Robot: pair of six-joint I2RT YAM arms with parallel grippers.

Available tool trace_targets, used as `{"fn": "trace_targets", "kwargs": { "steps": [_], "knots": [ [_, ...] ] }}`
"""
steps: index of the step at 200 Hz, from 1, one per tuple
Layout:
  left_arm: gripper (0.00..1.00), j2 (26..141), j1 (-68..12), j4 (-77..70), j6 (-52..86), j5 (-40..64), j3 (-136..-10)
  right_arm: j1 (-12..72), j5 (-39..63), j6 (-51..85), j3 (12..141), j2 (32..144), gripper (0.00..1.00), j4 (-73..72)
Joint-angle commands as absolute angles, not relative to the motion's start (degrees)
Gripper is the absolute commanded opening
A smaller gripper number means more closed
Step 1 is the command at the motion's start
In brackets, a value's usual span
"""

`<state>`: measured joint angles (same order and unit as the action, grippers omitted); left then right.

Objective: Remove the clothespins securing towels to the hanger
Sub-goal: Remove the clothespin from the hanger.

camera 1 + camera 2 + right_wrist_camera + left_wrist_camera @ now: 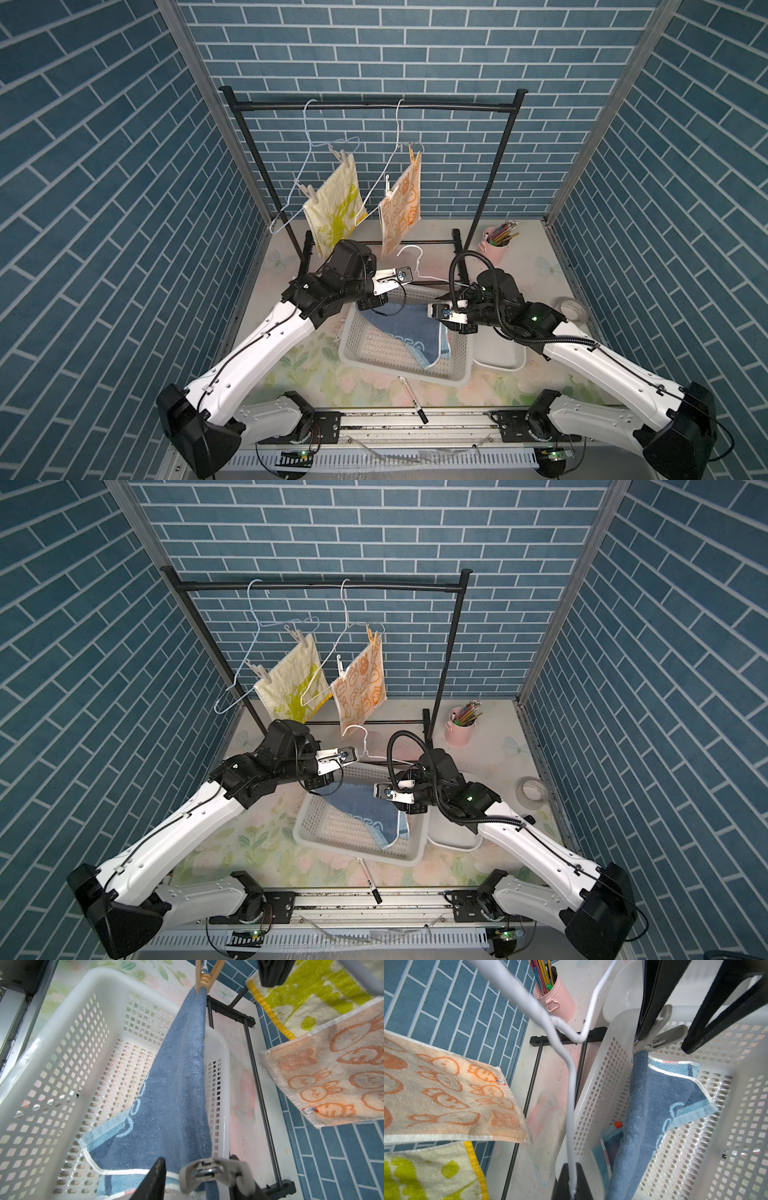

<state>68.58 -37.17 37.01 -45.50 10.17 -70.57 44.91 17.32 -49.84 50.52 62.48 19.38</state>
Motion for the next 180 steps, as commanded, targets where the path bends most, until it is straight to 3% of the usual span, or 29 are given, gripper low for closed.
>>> {"fn": "trace_targets", "kwargs": {
  "steps": [1, 57, 148, 180],
  "knots": [
    [0.00, 68.41, -37.53, 36.90, -45.49, 10.81, -70.32, 45.30, 17.05, -53.08, 52.03, 62.84, 0.48, 21.45],
    [0.00, 68.43, -37.53, 36.94, -45.47, 10.90, -70.31, 45.57, 16.96, -52.99, 52.76, 62.91, 0.39, 21.42],
    [0.00, 68.64, -37.52, 37.15, -45.37, 11.08, -70.31, 45.71, 16.88, -49.20, 54.05, 62.11, 0.09, 21.57],
    [0.00, 68.78, -37.53, 37.05, -45.52, 10.34, -70.04, 45.70, 17.00, -46.89, 54.74, 59.94, 0.08, 21.53]
  ]
}}
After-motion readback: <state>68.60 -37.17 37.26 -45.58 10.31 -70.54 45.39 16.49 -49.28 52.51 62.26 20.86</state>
